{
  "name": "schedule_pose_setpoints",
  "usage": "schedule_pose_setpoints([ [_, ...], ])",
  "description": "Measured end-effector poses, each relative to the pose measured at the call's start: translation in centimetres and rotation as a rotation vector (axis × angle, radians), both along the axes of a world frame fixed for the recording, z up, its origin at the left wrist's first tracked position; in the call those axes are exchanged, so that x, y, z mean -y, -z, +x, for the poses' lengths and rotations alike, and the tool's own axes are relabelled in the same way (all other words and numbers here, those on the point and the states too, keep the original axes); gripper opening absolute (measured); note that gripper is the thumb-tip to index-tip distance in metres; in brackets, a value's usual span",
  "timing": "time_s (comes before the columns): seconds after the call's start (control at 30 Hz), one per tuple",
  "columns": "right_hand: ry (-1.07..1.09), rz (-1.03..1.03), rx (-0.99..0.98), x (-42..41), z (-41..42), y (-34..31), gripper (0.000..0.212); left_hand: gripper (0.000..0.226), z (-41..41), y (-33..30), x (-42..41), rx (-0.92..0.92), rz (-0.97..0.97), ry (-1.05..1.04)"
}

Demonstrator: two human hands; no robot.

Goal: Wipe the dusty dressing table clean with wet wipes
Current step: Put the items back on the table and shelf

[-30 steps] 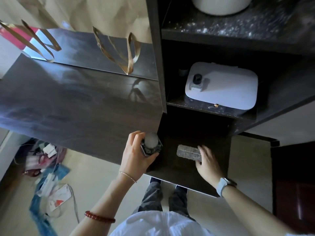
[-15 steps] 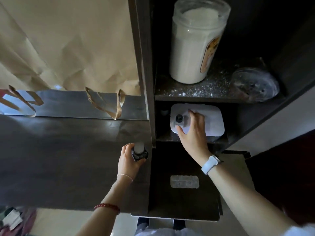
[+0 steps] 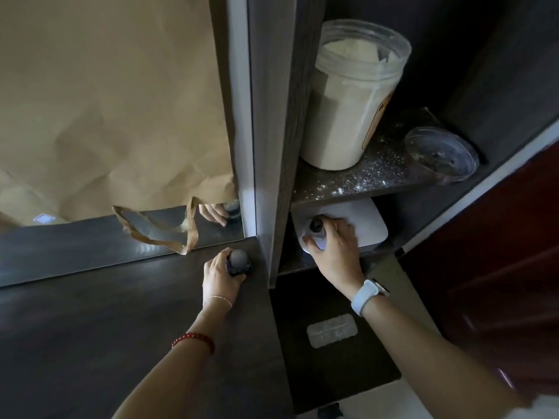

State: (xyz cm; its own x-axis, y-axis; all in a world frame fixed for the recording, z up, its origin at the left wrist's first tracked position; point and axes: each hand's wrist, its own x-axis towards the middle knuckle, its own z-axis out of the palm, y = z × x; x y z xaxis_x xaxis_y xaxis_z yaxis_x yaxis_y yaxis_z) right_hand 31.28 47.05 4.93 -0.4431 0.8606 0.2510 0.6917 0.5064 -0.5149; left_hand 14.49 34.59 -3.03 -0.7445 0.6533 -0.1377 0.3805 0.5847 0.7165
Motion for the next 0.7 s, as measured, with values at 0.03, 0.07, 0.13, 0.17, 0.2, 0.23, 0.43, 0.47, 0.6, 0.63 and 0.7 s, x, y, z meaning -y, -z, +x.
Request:
schedule_pose_setpoints([
  [0.03, 0.033, -0.004, 0.002, 0.3, -0.1, 0.0, 0.041, 0.066, -0.5, 0.1, -0.3, 0.005, 0.000, 0.049],
  [0.07, 0.025, -0.007, 0.001, 0.2, -0.1, 0.0, 0.041, 0.067, -0.6, 0.0, -0.4, 0.001, -0.003, 0.053],
  [0.13, 0.007, -0.023, 0.018, 0.1, 0.3, 0.1, 0.041, 0.068, -0.4, -0.1, -1.0, 0.002, 0.001, 0.056],
  [0.17, 0.005, -0.034, 0.031, 0.1, 0.3, 0.2, 0.041, 0.067, -0.4, -0.2, -1.1, 0.008, 0.007, 0.063],
  [0.2, 0.003, -0.040, 0.044, 0.2, 0.2, 0.2, 0.041, 0.067, -0.4, -0.2, -1.2, 0.018, 0.016, 0.068],
  [0.23, 0.002, -0.036, 0.050, 0.3, 0.2, 0.1, 0.042, 0.066, -0.5, -0.3, -1.4, 0.030, 0.027, 0.067],
  [0.43, -0.018, -0.032, 0.035, 0.1, 0.4, -0.3, 0.042, 0.065, 0.8, -1.1, -1.8, 0.099, 0.062, -0.020],
  [0.47, -0.031, -0.041, 0.029, 0.1, 0.5, -0.3, 0.041, 0.062, 1.3, -1.5, -1.5, 0.096, 0.096, -0.059],
  [0.6, -0.112, -0.104, -0.041, 0.0, 1.7, -0.4, 0.038, 0.042, 4.8, -2.7, 0.5, -0.036, 0.285, -0.207],
  [0.63, -0.121, -0.124, -0.078, 0.1, 2.2, -0.4, 0.037, 0.037, 5.9, -3.1, 1.1, -0.064, 0.324, -0.214],
  [0.7, -0.113, -0.116, -0.131, 0.3, 3.4, -0.2, 0.037, 0.023, 8.3, -4.3, 1.8, -0.106, 0.396, -0.149],
])
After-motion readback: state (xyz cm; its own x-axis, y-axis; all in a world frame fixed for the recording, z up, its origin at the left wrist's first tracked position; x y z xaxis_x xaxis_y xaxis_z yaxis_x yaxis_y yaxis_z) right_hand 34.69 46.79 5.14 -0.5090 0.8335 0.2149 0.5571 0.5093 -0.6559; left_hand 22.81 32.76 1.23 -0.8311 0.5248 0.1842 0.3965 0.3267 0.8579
